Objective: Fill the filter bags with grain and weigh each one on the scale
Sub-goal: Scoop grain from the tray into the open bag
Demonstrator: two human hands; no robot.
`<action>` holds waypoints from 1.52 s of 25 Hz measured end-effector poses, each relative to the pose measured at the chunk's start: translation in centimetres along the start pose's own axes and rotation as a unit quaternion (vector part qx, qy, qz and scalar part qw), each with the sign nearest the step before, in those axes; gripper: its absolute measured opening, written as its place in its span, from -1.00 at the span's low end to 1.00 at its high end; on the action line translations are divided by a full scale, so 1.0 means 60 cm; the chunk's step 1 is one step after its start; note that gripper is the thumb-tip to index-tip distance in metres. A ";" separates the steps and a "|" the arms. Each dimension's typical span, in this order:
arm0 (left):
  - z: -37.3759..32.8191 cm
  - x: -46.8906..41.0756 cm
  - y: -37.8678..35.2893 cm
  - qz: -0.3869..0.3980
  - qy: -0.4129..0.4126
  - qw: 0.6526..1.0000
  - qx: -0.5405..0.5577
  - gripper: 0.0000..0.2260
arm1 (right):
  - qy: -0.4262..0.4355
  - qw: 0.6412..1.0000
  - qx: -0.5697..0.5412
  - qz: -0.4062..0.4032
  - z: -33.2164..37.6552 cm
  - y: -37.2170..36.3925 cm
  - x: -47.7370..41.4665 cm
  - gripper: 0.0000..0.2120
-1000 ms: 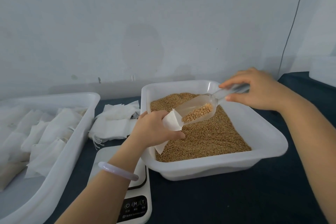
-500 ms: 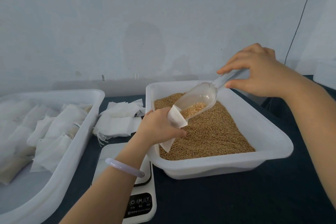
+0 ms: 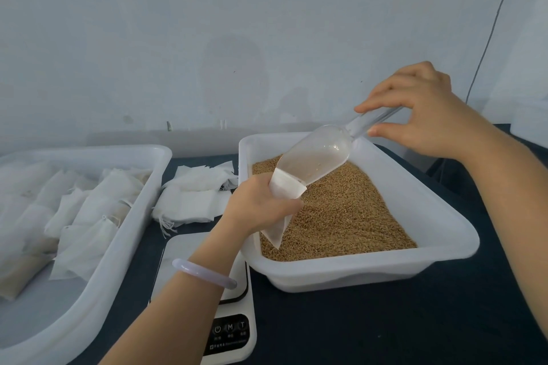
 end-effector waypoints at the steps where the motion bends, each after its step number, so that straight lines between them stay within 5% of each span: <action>1: 0.000 0.000 0.000 0.001 0.002 1.000 0.004 -0.76 | -0.001 1.000 -0.007 -0.003 -0.001 -0.002 0.001 -0.69; 6: 0.001 0.003 0.001 0.001 0.007 1.000 0.014 -0.73 | -0.090 0.995 -0.042 0.014 -0.043 -0.021 0.017 -0.70; 10: 0.004 0.001 0.002 -0.014 0.012 1.000 0.024 -0.78 | -0.183 0.972 0.096 0.109 -0.093 -0.077 0.054 -0.72; 15: 0.004 0.002 0.002 -0.012 0.006 1.000 0.026 -0.77 | -0.173 0.960 0.161 0.148 -0.089 -0.143 0.079 -0.74; 21: 0.003 0.004 0.003 -0.008 0.012 0.999 0.032 -0.71 | -0.210 0.962 0.070 0.157 -0.066 -0.196 0.088 -0.74; 30: 0.006 0.003 0.003 -0.015 0.003 0.998 0.053 -0.82 | -0.271 0.933 -0.226 0.076 -0.088 -0.133 0.106 -0.77; 38: 0.007 0.001 0.001 -0.014 0.001 0.999 0.048 -0.80 | -0.191 0.946 -0.248 0.084 -0.064 -0.055 0.048 -0.73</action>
Point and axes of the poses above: each hand's wrist, its own x-axis away from the middle knuckle, its own y-axis out of the back of the hand, z = x × y, the point moved 3 cm from there along -x, towards the middle knuckle, and after that the axes turned 5 degrees about y, right-handed, at the moved point
